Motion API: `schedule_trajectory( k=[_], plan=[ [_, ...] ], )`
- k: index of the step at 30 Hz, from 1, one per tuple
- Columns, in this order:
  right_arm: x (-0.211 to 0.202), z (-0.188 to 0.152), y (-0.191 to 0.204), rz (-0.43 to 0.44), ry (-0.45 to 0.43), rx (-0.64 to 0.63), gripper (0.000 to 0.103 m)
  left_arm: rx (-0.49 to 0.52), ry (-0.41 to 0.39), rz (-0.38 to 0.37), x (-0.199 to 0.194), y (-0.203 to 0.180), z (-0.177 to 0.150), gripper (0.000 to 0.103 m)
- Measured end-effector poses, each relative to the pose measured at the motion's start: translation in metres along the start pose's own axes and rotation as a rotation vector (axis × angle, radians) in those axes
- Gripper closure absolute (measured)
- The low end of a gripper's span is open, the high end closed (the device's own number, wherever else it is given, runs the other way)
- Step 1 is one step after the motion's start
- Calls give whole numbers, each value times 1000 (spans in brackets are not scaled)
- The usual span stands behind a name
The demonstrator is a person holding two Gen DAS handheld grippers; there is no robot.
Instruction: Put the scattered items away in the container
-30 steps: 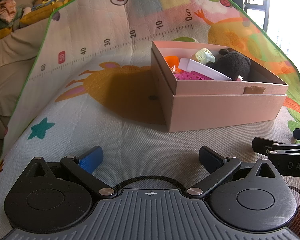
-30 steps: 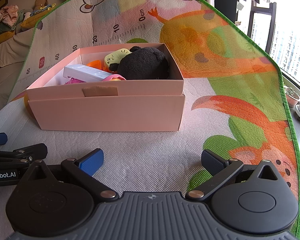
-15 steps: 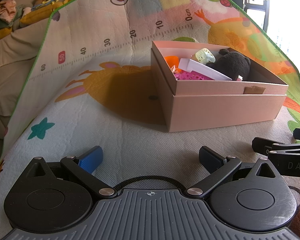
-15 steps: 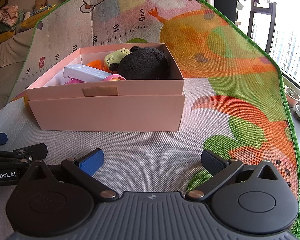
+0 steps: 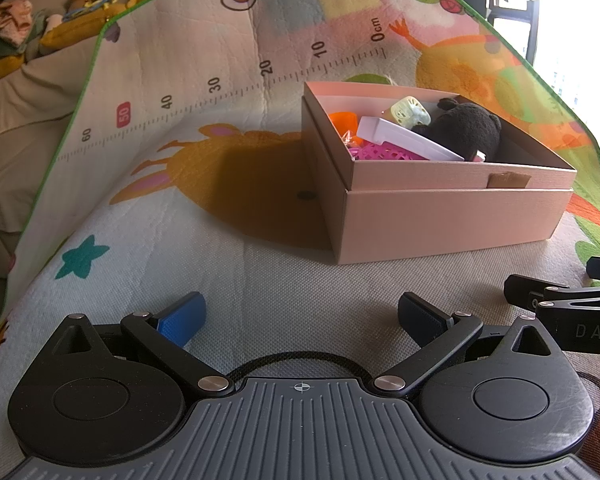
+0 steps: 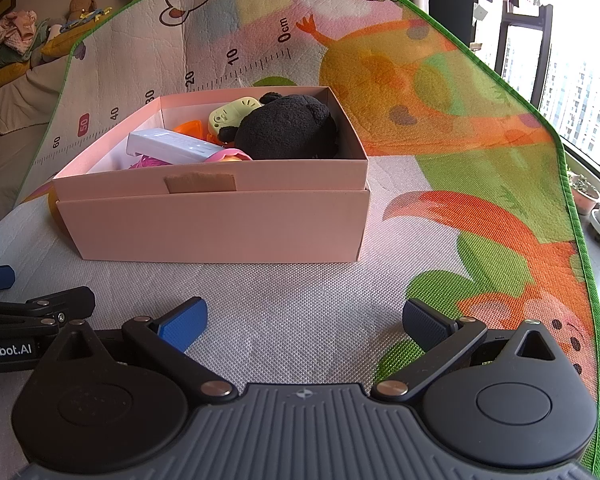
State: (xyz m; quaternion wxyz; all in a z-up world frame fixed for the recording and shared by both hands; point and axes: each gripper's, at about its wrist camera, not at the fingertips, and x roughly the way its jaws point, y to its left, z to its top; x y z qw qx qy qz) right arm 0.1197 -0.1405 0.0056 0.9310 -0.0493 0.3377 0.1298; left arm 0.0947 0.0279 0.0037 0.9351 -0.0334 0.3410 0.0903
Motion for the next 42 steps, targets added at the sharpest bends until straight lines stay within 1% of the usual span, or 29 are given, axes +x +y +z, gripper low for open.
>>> schedule_trajectory(
  k=[42],
  plan=[
    [0, -1, 0, 1, -1, 2, 0, 4, 2, 6, 2, -2, 2, 0]
  ],
)
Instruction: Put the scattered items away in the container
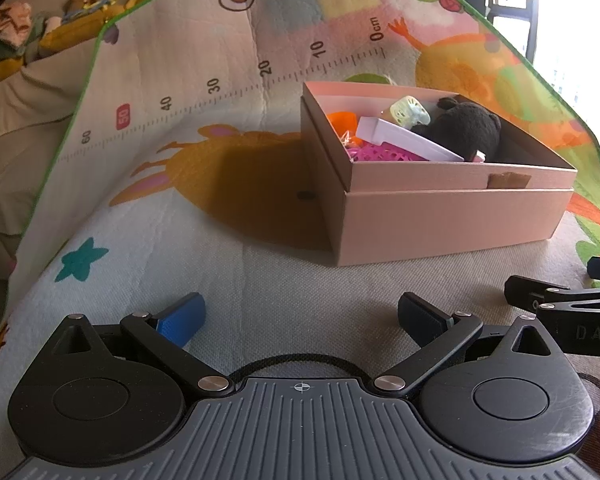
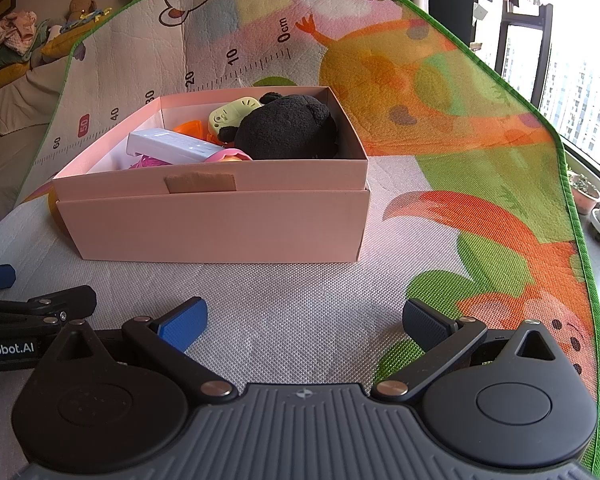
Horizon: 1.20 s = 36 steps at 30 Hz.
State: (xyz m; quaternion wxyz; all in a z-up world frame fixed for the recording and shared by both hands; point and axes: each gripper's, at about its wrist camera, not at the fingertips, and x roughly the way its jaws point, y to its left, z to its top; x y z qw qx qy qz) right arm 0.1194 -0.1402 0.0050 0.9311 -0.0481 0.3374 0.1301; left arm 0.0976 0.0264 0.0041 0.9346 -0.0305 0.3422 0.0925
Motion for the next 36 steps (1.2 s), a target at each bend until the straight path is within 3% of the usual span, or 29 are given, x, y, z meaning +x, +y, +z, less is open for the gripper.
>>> schedule_trajectory(
  k=[9, 36],
  plan=[
    [0, 0, 0, 0, 0, 0, 0, -12, 30, -3, 2, 0, 4, 0],
    [0, 0, 0, 0, 0, 1, 0, -22, 7, 5, -1, 0, 0, 0]
  ],
)
